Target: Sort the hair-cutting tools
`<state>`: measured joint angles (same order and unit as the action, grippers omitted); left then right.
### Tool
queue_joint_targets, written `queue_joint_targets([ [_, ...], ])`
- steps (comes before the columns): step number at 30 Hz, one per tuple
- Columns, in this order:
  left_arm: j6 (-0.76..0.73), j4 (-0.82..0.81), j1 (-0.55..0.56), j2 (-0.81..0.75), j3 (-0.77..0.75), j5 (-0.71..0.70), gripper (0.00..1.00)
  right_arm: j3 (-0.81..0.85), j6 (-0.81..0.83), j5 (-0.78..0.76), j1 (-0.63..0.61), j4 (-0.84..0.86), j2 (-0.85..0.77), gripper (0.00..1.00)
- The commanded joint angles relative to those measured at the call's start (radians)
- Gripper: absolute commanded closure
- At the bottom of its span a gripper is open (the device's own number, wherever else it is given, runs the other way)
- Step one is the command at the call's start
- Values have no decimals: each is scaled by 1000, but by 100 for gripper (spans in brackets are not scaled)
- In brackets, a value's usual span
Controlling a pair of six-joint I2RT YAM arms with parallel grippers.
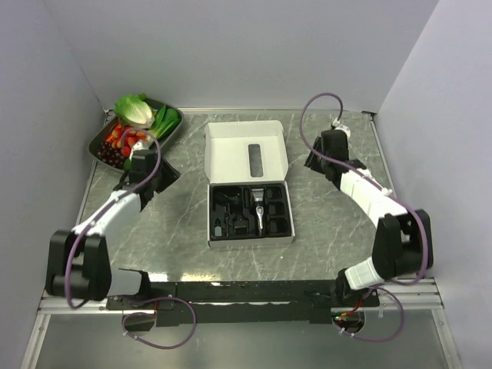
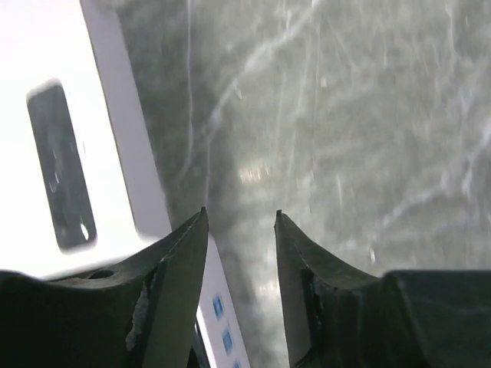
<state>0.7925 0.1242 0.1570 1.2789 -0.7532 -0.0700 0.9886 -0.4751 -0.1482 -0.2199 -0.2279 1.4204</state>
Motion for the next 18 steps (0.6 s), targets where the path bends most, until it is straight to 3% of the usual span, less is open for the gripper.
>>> queue_joint_targets([
  [1,-10,-132,-114,124,-66,224,50,82,-11,169,86,122,113,57],
  [4,24,-251,-154,247,-87,389,55,85,-56,306,166,195,198,80],
  [5,28,-267,-154,310,-110,430,58,93,-65,340,181,209,242,96],
  [6,34,-302,-178,339,-121,444,62,97,-69,387,192,223,262,100],
  [7,40,-319,-180,370,-135,459,70,99,-69,400,201,252,281,100],
  [9,53,-357,-180,463,-181,522,76,107,-63,410,201,297,327,100],
  [10,56,-380,-180,496,-201,541,88,111,-65,430,202,309,342,100],
  [12,69,-406,-180,592,-259,603,99,143,-74,476,205,335,403,100],
  [18,165,-558,-174,763,-331,730,99,246,-128,711,203,430,577,100],
])
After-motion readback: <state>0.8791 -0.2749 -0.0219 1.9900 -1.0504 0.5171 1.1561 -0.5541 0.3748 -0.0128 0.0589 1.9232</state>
